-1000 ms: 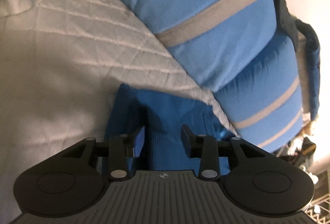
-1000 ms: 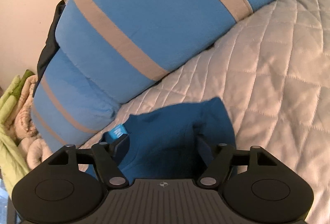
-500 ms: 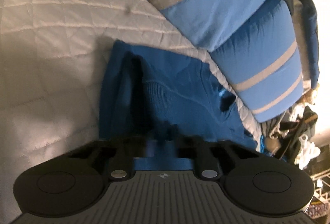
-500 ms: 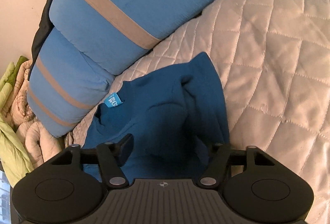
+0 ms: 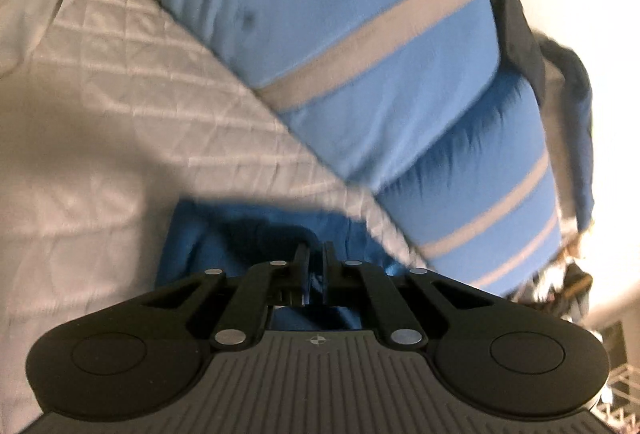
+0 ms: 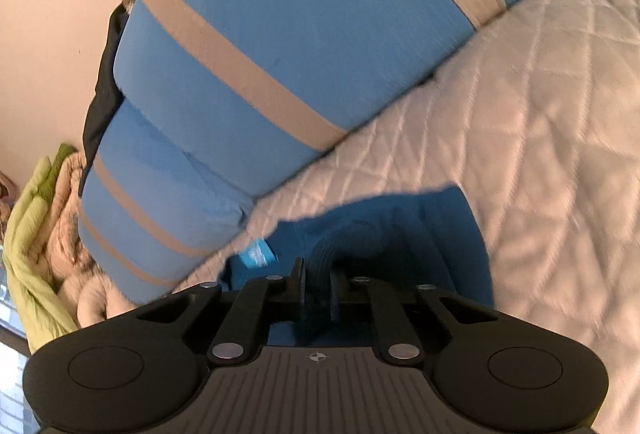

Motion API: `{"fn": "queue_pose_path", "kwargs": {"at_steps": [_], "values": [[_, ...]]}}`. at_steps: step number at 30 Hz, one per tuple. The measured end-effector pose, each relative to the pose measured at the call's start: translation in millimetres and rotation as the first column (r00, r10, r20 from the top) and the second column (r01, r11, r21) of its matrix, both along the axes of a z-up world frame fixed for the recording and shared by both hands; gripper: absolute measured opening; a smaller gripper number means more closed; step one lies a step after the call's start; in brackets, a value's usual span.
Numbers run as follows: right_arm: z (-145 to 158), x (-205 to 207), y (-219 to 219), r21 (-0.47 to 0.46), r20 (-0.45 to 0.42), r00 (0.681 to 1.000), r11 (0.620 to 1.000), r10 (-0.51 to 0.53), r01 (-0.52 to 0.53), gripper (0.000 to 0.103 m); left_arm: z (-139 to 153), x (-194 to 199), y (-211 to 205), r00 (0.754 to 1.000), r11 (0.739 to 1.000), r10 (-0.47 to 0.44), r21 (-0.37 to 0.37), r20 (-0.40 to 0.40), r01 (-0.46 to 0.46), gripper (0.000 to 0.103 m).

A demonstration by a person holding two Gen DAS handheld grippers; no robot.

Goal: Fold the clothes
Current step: 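Lower the hem onto the collar end and open both tools, then withdraw both open tools up from the folded sweatshirt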

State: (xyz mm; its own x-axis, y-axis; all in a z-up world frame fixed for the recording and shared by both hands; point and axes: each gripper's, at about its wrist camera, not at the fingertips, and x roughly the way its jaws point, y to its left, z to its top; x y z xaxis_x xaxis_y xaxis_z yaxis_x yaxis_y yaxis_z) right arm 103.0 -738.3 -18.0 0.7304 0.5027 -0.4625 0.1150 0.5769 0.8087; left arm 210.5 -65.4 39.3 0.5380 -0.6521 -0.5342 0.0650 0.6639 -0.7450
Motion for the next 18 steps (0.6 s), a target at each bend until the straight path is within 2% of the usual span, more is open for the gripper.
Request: {"fn": "queue_pose_path", "kwargs": {"at_steps": [2,4,5,6,8,13,16,18], "values": [[1,13,-1,0.008,0.033,0.999,1.0,-0.017,0.016,0.013,-2,10,-3,0.999,0.999,0.052,-0.013,0.005,-0.052,0.007],[3,24,-2,-0.003,0.066,0.997,0.999,-0.051,0.051,0.021,-5,21,-6,0.995,0.994,0.104,-0.026,0.01,-0.103,0.009],[4,26,-2,-0.023,0.081,0.994,0.997,-0.077,0.079,0.036,-6,25,-7,0.992,0.992,0.122,-0.028,0.013,-0.121,0.014],[6,26,-3,-0.042,0.098,0.991,0.994,-0.094,0.099,0.06,-5,26,-10,0.993,0.993,0.118,-0.019,0.022,-0.118,0.019],[9,25,-3,-0.083,0.13,0.984,0.988,-0.12,0.131,0.081,-3,24,-14,0.994,0.994,0.103,0.029,0.048,-0.104,0.038],[15,8,6,-0.245,0.123,0.99,0.965,-0.068,0.097,0.091,12,-5,-22,0.99,0.974,0.044,0.216,0.135,-0.073,0.046],[19,-9,11,-0.351,0.113,0.993,0.933,-0.039,0.076,0.098,22,-25,-27,0.984,0.94,-0.001,0.335,0.179,-0.06,0.053],[22,-20,15,-0.423,0.106,0.994,0.904,-0.021,0.064,0.1,28,-42,-31,0.978,0.903,-0.028,0.425,0.209,-0.065,0.056]]}}
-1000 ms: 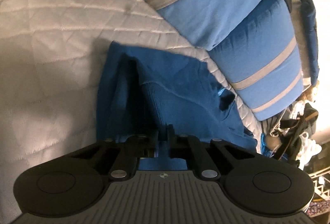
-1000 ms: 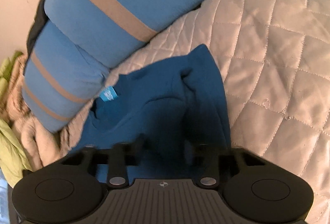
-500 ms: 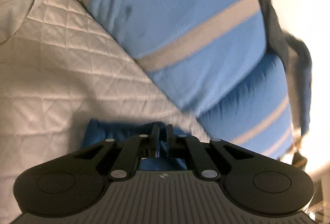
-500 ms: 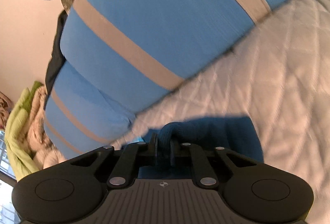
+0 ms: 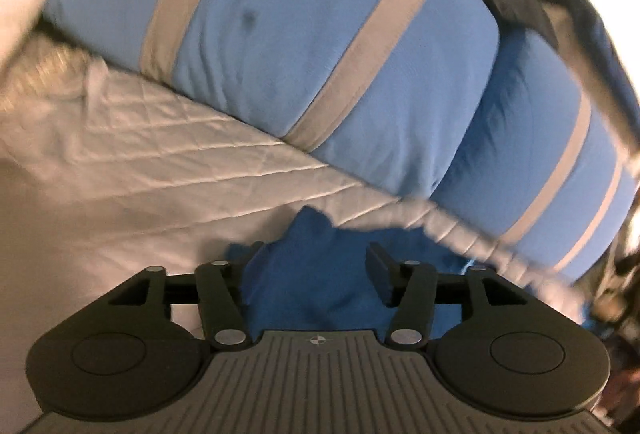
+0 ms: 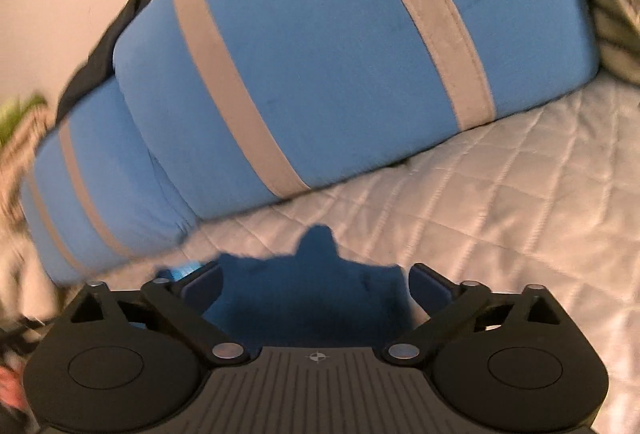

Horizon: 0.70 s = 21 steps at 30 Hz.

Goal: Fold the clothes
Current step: 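Withdraw both open tools up from the folded sweatshirt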

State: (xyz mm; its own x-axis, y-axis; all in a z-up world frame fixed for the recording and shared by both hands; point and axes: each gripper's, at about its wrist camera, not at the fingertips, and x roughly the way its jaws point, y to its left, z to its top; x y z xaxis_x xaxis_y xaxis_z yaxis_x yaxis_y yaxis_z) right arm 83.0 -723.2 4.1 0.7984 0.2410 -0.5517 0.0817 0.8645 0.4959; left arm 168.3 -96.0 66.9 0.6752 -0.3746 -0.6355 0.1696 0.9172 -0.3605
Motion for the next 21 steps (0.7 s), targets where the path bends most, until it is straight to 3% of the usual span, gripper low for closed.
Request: {"fn": "queue_pose_path", "kwargs": {"at_steps": [4,9,18,21], "values": [[4,-21,5,-0.108,-0.019,1.0,0.994,0.006,-0.007,0.103,9,-34,-5,0.998,0.987,-0.027,0.158,0.063,0.017,0.062],[14,-41,17,-0.238,-0.026,0.999,0.971,-0.023,0.016,0.103,21,-79,-13,0.99,0.962,-0.066,0.271,0.125,0.03,0.068],[32,-82,36,-0.407,-0.018,0.999,0.912,-0.052,0.04,0.103,41,-143,-18,0.986,0.957,-0.101,0.283,0.133,0.06,0.073],[34,-99,42,-0.434,-0.022,1.0,0.901,-0.007,-0.004,0.103,43,-161,-20,0.988,0.961,-0.11,0.264,0.11,0.078,0.073]]}}
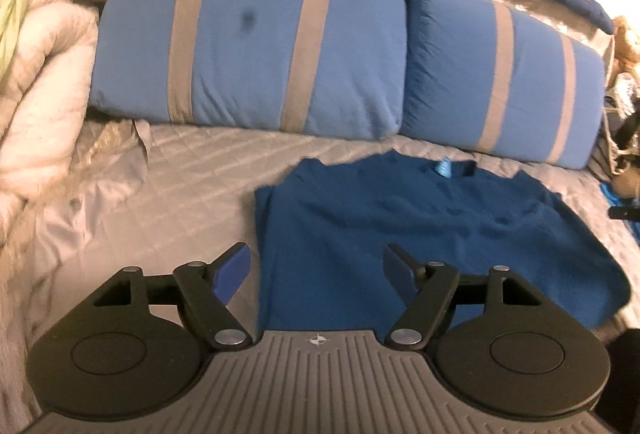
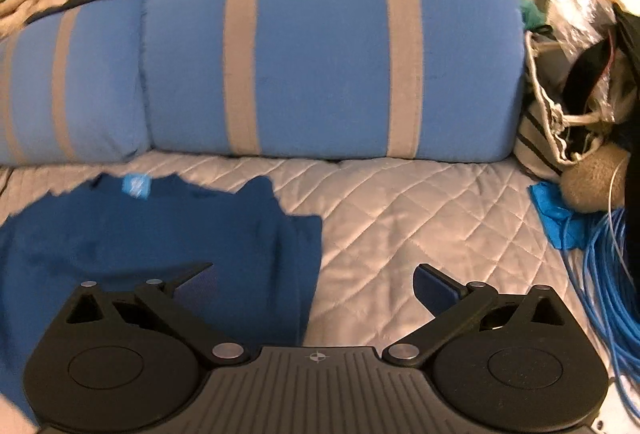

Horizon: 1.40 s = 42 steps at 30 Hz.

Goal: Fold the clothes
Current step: 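Withdraw both open tools up from the folded sweatshirt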

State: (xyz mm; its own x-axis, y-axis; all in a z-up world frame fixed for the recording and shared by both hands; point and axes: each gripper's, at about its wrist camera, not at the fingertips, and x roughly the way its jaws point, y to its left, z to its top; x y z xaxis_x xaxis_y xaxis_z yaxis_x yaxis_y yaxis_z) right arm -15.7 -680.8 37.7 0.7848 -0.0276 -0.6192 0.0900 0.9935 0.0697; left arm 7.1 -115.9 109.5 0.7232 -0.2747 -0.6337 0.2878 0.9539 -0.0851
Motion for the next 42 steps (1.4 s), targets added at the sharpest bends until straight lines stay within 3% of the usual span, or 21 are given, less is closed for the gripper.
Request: {"fn": "queue_pose_path", "kwargs": {"at_steps": [5,8,10,11,13,14,19,23,25,28,29,30,35,39,42], "values": [[-7,-18,5,0.038,-0.014,0.995,0.994,0.099,-0.098,0.1,-4,-30,-5,0.999,0.999,-0.041,-0.018,-0.026,0.041,0.073],[-21,-15,7,0.074,-0.04,0.993,0.991,0.115,-0.112,0.078,-5,-50,-7,0.999,0.998,-0.054,-0.022,-0.001,0.054,0.073],[-33,-7,10,0.092,-0.074,0.99,0.989,0.12,-0.113,0.071,-5,-60,-8,0.998,0.997,-0.062,-0.037,0.0,0.062,0.073],[-38,-4,11,0.099,-0.081,0.989,0.988,0.123,-0.115,0.063,-6,-64,-7,0.998,0.997,-0.068,-0.043,-0.005,0.068,0.073],[-47,3,13,0.102,-0.101,0.986,0.987,0.135,-0.124,0.032,-10,-71,-7,0.997,0.996,-0.074,-0.047,-0.016,0.073,0.073],[-50,6,14,0.085,-0.119,0.985,0.989,0.127,-0.117,0.004,-12,-74,-6,0.997,0.996,-0.073,-0.047,-0.022,0.072,0.073],[-38,10,6,0.06,-0.081,0.996,0.997,0.046,-0.041,0.005,-19,-88,-3,0.996,0.996,-0.08,-0.05,-0.032,0.079,0.073],[-41,13,7,0.016,-0.115,0.993,1.0,0.023,-0.021,0.007,-23,-92,-4,0.996,0.996,-0.078,-0.057,-0.042,0.075,0.073],[-45,13,8,-0.013,-0.144,0.99,1.0,0.006,-0.008,0.017,-27,-93,-5,0.996,0.996,-0.076,-0.061,-0.047,0.073,0.073],[-44,6,5,-0.006,-0.144,0.99,1.0,-0.015,0.015,0.05,-31,-96,-10,0.997,0.997,-0.072,-0.044,-0.042,0.07,0.073],[-42,3,4,-0.003,-0.137,0.991,1.0,-0.015,0.015,0.067,-32,-96,-12,0.997,0.997,-0.072,-0.035,-0.038,0.071,0.073],[-39,-1,4,0.0,-0.128,0.992,1.0,-0.01,0.01,0.075,-33,-97,-14,0.996,0.997,-0.076,-0.023,-0.037,0.075,0.073],[-21,-15,16,0.005,-0.071,0.995,0.997,0.077,-0.076,0.089,-34,-97,-20,0.996,0.996,-0.086,0.008,-0.026,0.086,0.073],[-10,-11,44,0.001,-0.029,0.978,0.978,0.206,-0.206,0.089,-35,-95,-19,0.998,0.998,-0.06,-0.003,-0.035,0.06,0.073],[-9,6,78,-0.044,-0.015,0.947,0.946,0.321,-0.321,0.089,-35,-95,-17,0.998,0.999,-0.044,-0.012,-0.034,0.044,0.073]]}}
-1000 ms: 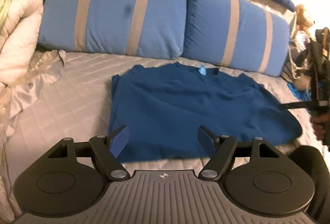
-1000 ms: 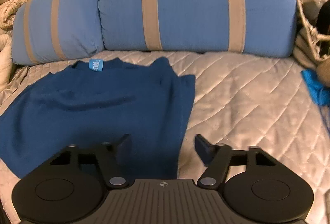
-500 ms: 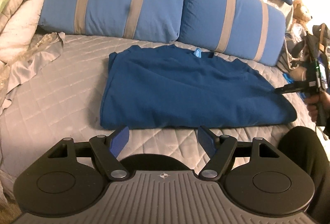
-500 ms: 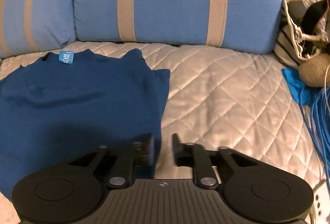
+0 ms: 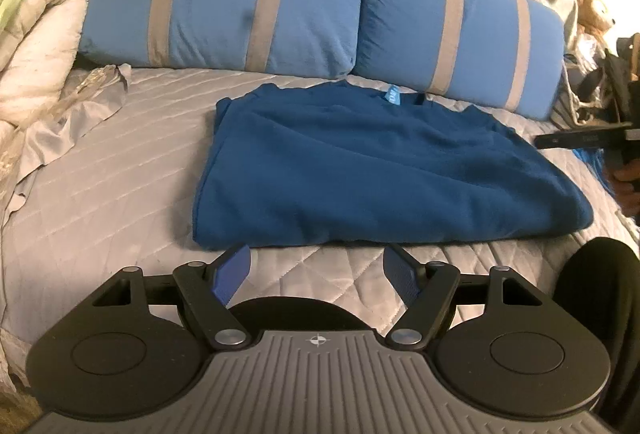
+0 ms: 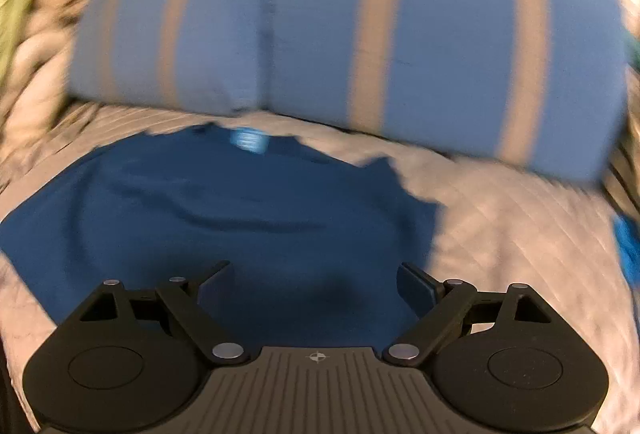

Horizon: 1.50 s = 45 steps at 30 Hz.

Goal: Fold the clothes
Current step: 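Grasp the edge of the navy sweatshirt with the right tool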

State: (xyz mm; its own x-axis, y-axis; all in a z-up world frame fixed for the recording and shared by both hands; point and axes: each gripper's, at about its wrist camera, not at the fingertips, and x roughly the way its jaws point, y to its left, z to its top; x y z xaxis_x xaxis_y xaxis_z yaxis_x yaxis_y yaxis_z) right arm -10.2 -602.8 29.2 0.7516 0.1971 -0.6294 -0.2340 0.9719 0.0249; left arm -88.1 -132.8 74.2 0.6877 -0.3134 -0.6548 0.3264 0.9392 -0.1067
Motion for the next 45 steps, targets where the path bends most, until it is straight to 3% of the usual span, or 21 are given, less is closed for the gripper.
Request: {"fn": "queue_pose_path", "kwargs": {"at_steps": [7,10,11,12,13,20,22,24,26,30,33,41,45], "values": [[-13,65,85,-0.033,-0.015,0.976,0.976,0.216,-0.216,0.077,2,-3,-1,0.999,1.0,0.003,0.006,0.032,-0.003,0.073],[-27,89,115,-0.05,-0.046,0.959,0.959,0.278,-0.28,0.063,3,-3,0,0.999,1.0,0.008,0.003,0.039,-0.008,0.073],[-32,94,124,-0.068,-0.063,0.953,0.952,0.295,-0.299,0.052,3,-3,0,0.999,1.0,0.01,0.001,0.04,-0.01,0.073],[-38,99,132,-0.088,-0.084,0.947,0.945,0.309,-0.316,0.021,3,-4,0,0.999,1.0,0.011,-0.001,0.042,-0.011,0.073],[-43,103,138,-0.108,-0.107,0.943,0.939,0.314,-0.325,0.003,3,-4,1,0.999,1.0,0.012,-0.003,0.043,-0.011,0.073],[-36,116,130,-0.123,-0.041,0.978,0.971,0.204,-0.207,0.006,4,-3,-1,0.999,1.0,0.006,0.006,0.045,-0.006,0.073],[-33,112,129,-0.156,-0.03,0.981,0.968,0.194,-0.196,0.016,5,-4,0,0.999,1.0,0.007,0.009,0.049,-0.007,0.073],[-24,108,122,-0.165,-0.009,0.988,0.974,0.157,-0.157,0.046,6,-5,0,0.998,1.0,0.007,0.009,0.055,-0.008,0.073],[-11,101,108,-0.15,0.014,0.994,0.983,0.111,-0.107,0.068,6,-5,0,0.998,1.0,0.008,0.009,0.057,-0.009,0.073],[9,80,74,-0.115,0.019,0.997,0.99,0.08,-0.078,0.095,6,-6,-2,0.998,1.0,0.009,0.021,0.062,-0.011,0.073],[18,54,46,-0.105,0.008,0.999,0.993,0.049,-0.048,0.103,7,-7,-5,0.997,0.999,0.014,0.043,0.07,-0.017,0.073],[1,-22,-34,-0.055,-0.072,0.995,0.996,-0.073,0.069,0.103,8,-8,-7,0.997,0.998,0.012,0.06,0.075,-0.016,0.073],[-20,-52,-78,0.094,-0.163,0.972,0.979,-0.166,0.183,0.103,8,-8,-10,0.997,0.997,0.011,0.079,0.078,-0.017,0.073]]}}
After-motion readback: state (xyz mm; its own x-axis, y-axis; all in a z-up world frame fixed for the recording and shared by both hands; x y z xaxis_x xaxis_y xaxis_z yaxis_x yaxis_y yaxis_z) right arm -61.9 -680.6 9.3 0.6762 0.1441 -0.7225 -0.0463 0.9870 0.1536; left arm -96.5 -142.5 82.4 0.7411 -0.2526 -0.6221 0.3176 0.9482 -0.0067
